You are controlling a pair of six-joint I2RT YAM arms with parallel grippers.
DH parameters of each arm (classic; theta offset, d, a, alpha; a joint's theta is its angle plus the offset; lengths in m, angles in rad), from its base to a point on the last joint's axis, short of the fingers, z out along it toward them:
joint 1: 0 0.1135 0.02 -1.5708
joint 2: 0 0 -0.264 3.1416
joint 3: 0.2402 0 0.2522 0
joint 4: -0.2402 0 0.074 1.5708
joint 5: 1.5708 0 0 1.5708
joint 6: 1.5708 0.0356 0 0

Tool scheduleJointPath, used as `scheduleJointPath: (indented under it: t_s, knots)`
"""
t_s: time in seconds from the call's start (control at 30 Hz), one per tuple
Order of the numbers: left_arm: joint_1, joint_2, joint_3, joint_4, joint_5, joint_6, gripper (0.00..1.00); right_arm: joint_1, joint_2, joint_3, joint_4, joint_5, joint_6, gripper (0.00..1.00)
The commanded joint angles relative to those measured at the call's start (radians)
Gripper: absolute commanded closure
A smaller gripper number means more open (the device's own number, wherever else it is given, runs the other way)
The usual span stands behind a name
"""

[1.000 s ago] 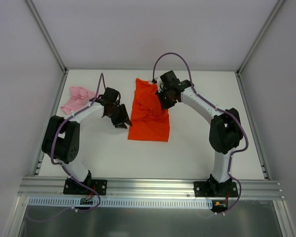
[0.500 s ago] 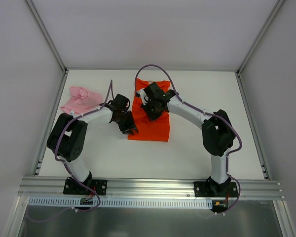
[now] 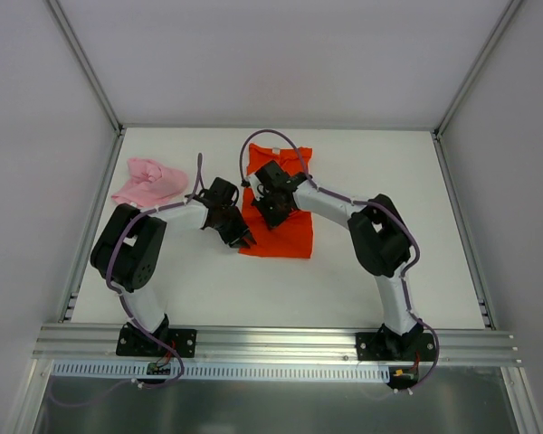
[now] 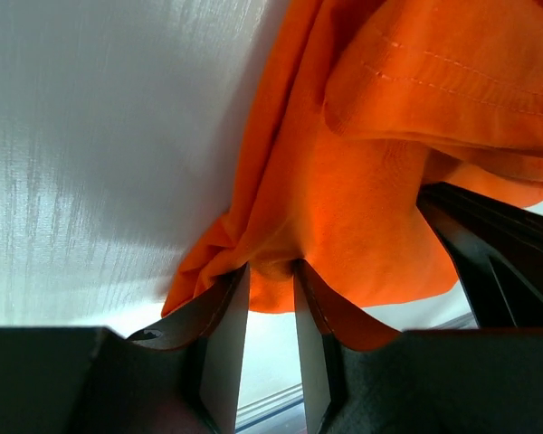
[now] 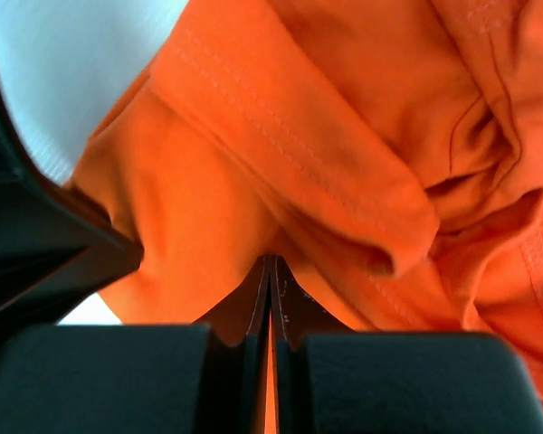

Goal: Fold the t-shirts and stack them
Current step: Fold the folded rectangular tshirt in 1/3 of the way

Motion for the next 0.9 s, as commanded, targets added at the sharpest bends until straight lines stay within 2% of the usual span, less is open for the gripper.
scheduleJointPath:
  t_s: [0.0, 0.47, 0.87]
  knots:
    - [0.001, 0.034, -0.042, 0.029, -0.035, -0.045, 0.73, 0.003, 0.019, 0.047, 0.065, 0.021, -0.010, 0.99]
    - [0.003, -0.006, -0.115, -0.005, -0.066, -0.042, 0.73, -0.039, 0.074, 0.144, 0.117, 0.161, 0.000, 0.99]
    - [0.001, -0.046, -0.163, -0.037, -0.088, -0.028, 0.73, -0.094, 0.206, 0.415, 0.050, 0.227, -0.010, 0.99]
